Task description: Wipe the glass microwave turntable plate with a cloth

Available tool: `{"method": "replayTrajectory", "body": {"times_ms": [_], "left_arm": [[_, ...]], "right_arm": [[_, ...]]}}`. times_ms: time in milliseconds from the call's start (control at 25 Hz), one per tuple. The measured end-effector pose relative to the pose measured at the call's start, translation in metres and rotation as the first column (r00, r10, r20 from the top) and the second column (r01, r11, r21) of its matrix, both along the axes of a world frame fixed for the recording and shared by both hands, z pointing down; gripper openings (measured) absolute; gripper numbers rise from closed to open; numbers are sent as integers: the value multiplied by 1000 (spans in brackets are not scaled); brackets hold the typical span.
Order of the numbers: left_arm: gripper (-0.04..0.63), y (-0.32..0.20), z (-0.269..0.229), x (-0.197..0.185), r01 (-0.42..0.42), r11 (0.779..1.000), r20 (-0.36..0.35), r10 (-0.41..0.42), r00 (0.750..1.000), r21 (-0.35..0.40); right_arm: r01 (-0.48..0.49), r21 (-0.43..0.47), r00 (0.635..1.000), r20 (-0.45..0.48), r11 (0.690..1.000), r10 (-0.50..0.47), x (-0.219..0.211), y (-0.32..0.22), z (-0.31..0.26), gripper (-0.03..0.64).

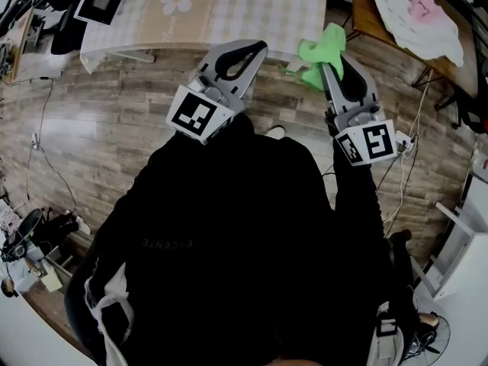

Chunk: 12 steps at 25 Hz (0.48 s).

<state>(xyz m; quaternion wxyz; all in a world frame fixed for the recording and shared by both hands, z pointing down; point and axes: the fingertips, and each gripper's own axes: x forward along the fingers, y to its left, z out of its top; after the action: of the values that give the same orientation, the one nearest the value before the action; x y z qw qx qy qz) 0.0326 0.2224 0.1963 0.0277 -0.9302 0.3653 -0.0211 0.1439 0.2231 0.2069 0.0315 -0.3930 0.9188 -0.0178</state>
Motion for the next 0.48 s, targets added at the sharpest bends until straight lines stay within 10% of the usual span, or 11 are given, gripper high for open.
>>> {"method": "replayTrajectory", "body": {"times_ms": [480], "left_arm": [[21,-52,21,-8,-19,999,-5,19,1000,-47]], "right_arm": [[-19,-41,1000,-15,999,18,-11,-48,19,91]]}}
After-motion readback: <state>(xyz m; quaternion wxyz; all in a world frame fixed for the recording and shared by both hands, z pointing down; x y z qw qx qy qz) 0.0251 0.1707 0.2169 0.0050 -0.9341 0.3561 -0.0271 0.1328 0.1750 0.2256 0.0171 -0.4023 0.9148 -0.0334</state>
